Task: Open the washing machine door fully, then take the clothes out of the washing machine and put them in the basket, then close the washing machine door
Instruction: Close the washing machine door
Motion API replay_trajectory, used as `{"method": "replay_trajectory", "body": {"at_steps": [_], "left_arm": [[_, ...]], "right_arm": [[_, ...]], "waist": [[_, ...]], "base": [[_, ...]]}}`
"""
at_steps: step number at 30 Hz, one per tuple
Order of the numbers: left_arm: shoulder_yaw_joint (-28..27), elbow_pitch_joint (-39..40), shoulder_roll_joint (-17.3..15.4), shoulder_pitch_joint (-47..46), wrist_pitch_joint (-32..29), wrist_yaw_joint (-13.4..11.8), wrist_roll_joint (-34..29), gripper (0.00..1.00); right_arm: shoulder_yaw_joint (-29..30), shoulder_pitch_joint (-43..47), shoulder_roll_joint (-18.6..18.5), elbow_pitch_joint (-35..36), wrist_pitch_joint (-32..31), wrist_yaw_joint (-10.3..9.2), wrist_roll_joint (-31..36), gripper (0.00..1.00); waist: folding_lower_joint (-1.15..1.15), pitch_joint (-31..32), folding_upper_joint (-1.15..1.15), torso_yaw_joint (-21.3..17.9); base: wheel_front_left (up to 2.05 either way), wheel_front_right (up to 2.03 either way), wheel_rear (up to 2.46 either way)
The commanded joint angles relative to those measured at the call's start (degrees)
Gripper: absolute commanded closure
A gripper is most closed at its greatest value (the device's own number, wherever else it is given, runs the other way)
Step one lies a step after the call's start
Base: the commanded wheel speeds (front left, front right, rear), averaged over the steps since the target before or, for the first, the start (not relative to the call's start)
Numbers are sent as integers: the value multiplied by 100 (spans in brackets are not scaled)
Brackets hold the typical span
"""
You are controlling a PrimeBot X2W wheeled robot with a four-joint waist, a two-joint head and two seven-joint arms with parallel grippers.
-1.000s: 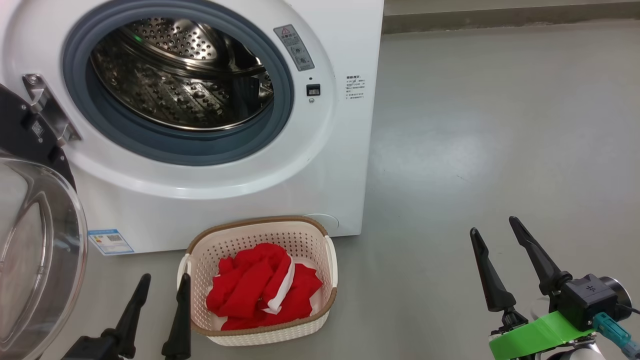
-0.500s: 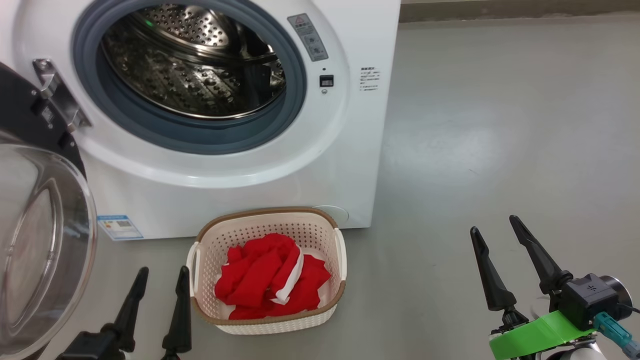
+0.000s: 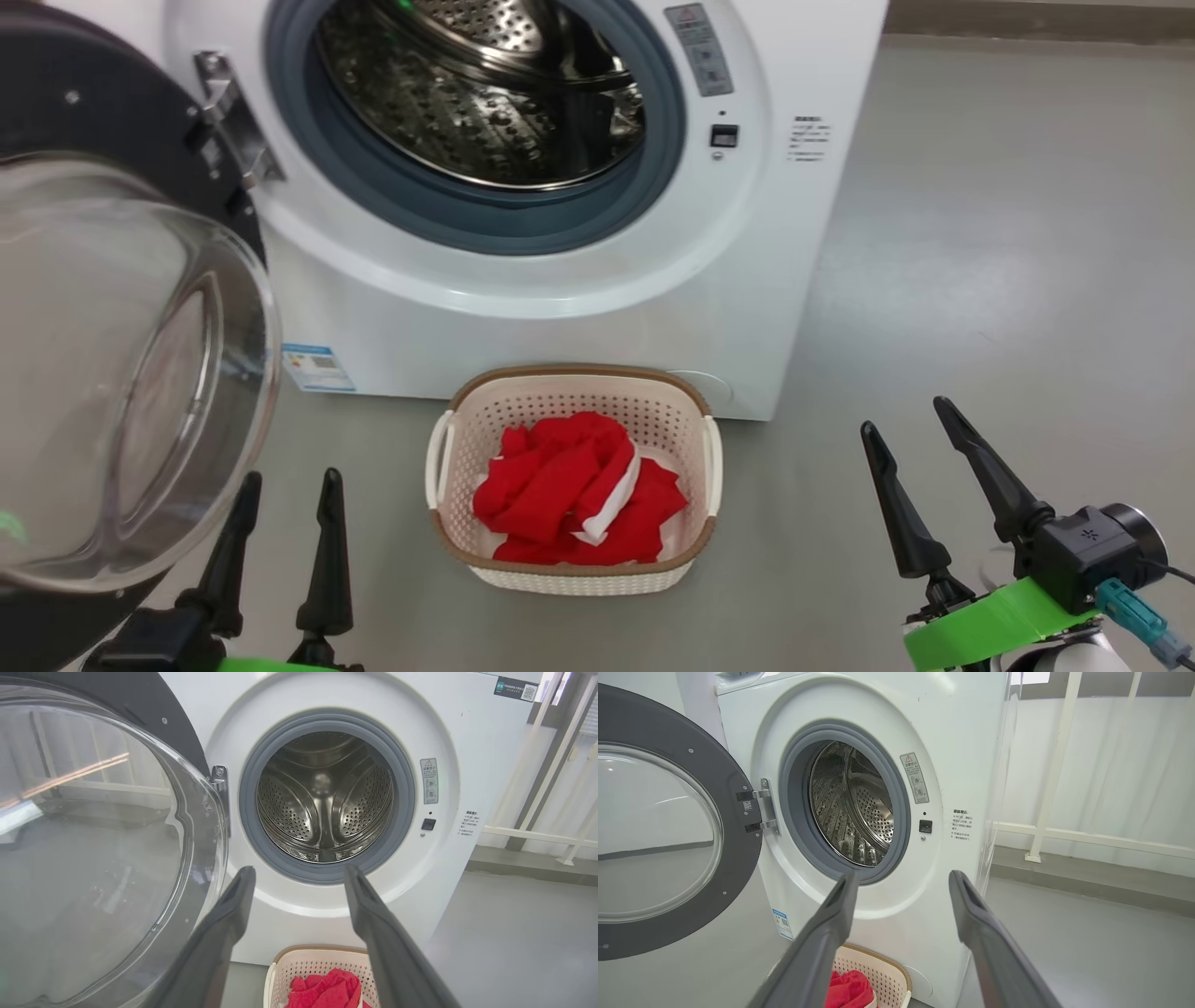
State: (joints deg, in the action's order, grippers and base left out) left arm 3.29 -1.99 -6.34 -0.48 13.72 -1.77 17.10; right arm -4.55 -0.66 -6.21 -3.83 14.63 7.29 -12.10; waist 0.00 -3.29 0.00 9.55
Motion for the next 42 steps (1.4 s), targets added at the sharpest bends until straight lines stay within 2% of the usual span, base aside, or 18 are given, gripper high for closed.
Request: {"method": "replay_trajectory", "body": {"at_steps": [1, 14, 22, 33, 34, 35, 36, 37, 42], "left_arm": [[-211, 172, -59, -163, 34, -54, -83, 0], [-228, 313, -26, -49, 57, -283, -135, 0], [-198, 304, -76, -11, 42, -307, -153, 0], [-199, 360, -155, 52, 35, -381, -180, 0], [-205, 367, -173, 54, 38, -404, -209, 15], [-212, 370, -185, 59, 41, -427, -230, 60], [-219, 372, -194, 65, 42, -446, -241, 97], [-228, 377, -203, 69, 44, -467, -255, 100], [-323, 600, -245, 2, 87, -546, -333, 100]], "right_arm": [[-133, -295, -79, 169, 37, 20, 34, 0], [-262, -252, -192, 252, 37, 20, 54, 0], [-391, -218, -166, 258, 37, 20, 52, 0], [-464, -178, -148, 233, 37, 20, 43, 0], [-471, -177, -148, 229, 37, 20, 38, 0], [-478, -173, -149, 223, 37, 20, 31, 0], [-479, -167, -151, 215, 37, 20, 24, 0], [-474, -160, -152, 209, 37, 20, 21, 0], [-436, -119, -149, 162, 37, 20, 3, 0]], "waist": [[0, -25, 0, 249], [0, 97, 0, 1057], [0, 156, 0, 1462], [0, 238, 0, 1664], [0, 244, 0, 1662], [0, 251, 0, 1657], [0, 258, 0, 1648], [0, 260, 0, 1638], [0, 300, 0, 1593]], "base": [[0, 0, 0], [0, 0, 0], [0, 0, 0], [0, 0, 0], [0, 0, 0], [0, 0, 0], [0, 0, 0], [0, 0, 0], [0, 0, 0]]}}
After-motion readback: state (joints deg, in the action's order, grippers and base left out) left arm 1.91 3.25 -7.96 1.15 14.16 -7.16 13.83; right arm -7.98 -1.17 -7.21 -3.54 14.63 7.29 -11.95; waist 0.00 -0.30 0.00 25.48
